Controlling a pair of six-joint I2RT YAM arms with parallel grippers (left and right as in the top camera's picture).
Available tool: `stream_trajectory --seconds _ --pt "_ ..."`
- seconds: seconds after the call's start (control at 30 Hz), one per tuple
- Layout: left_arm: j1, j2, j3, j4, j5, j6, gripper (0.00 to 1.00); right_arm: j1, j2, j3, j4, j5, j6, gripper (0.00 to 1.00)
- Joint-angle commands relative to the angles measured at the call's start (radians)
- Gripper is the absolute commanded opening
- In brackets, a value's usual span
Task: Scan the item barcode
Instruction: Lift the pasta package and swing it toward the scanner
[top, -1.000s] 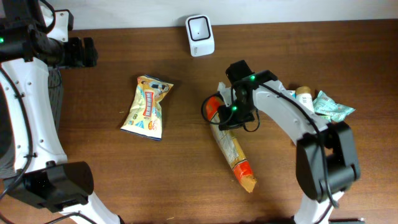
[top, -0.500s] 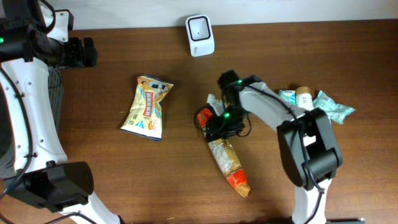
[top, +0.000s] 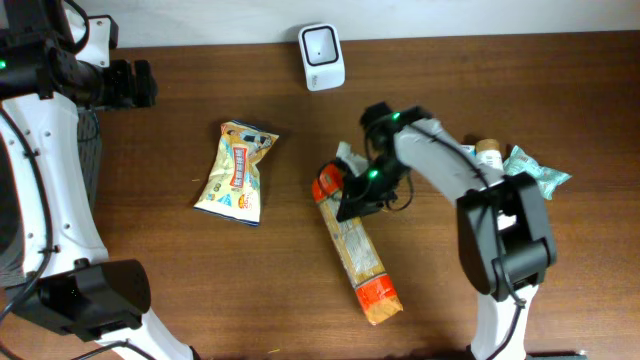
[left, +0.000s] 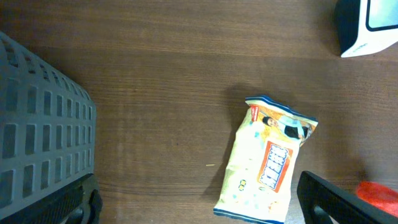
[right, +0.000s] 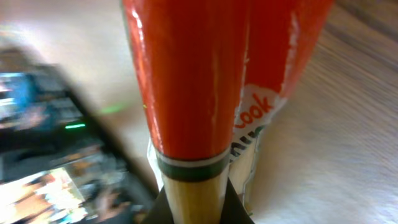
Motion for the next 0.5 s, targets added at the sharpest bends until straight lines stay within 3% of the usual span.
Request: stream_trajectory --seconds 0.0,0.07,0.33,0.4,0.47 --pt "0.000 -0.004 0.008 0.000 0.000 -0.009 0.99 -0.119 -0.069 0.082 -0.045 -0.531 -0.103 0.04" --pt "0.000 -0.004 0.008 0.000 0.000 -0.009 0.99 -0.189 -0.070 0.082 -0.045 -0.806 -0.129 0.04" --pt "0.000 -0.004 0.008 0.000 0.000 -0.009 0.99 -0.216 -0.070 0.085 0.005 -0.815 -0.121 0.04" --pt "0.000 -0.004 0.008 0.000 0.000 -0.009 0.99 -0.212 -0.070 0.104 0.011 -0.704 -0.103 0.04" --pt "0.000 -0.004 0.008 0.000 0.000 -0.009 0.99 -0.178 -0.070 0.169 0.006 -0.394 -0.006 0.04"
